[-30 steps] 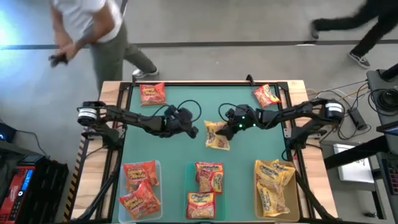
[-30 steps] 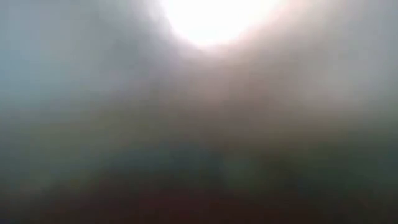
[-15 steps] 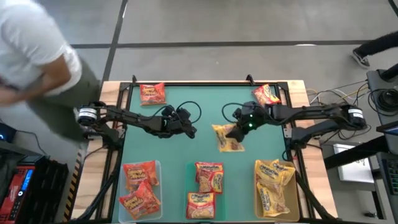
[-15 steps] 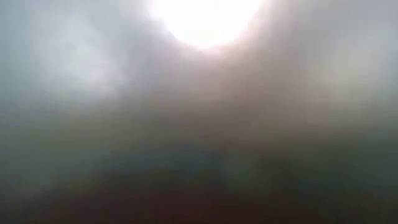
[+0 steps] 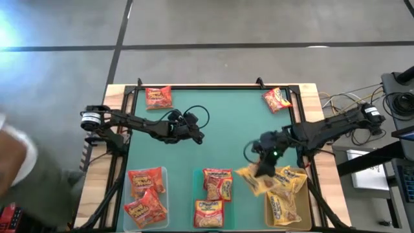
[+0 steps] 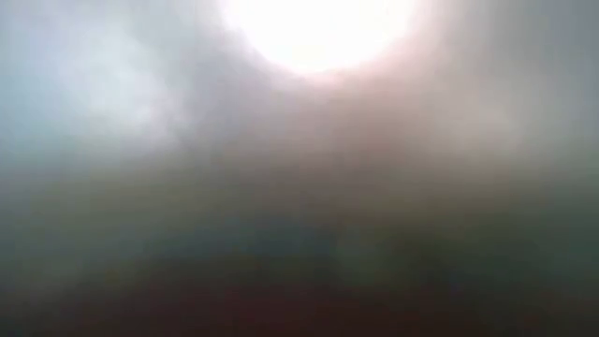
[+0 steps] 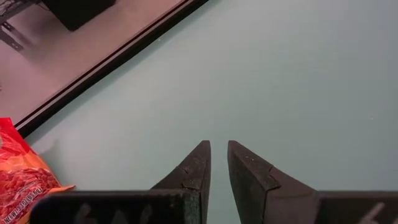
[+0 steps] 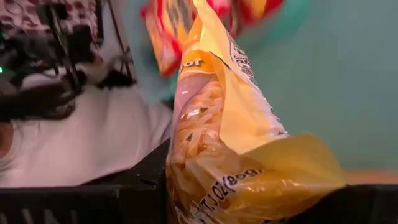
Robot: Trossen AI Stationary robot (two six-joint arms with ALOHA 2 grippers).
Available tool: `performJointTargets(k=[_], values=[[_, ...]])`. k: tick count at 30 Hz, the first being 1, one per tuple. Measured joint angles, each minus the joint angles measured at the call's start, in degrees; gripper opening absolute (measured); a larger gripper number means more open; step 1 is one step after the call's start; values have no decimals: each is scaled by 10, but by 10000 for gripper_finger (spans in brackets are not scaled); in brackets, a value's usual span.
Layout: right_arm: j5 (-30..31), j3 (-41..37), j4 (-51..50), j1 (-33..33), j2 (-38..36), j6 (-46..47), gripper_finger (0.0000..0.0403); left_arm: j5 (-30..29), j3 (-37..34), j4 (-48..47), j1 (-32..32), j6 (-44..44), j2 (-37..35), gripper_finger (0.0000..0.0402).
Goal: Sort Maruchan noodles
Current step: Put the yellow noodle pack into the orange bin
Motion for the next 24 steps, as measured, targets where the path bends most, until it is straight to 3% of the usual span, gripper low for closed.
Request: performJointTargets(k=[11,19,24], values=[[-61,0,-76,148,0,218,150,0,0,0,0,0,0,39],[-58,-1,-150,173,5,313,151,0,0,-16,0,0,5,39],[-96,-1,-148,176,3,371,168,0,0,-26,0,-10,10,39]])
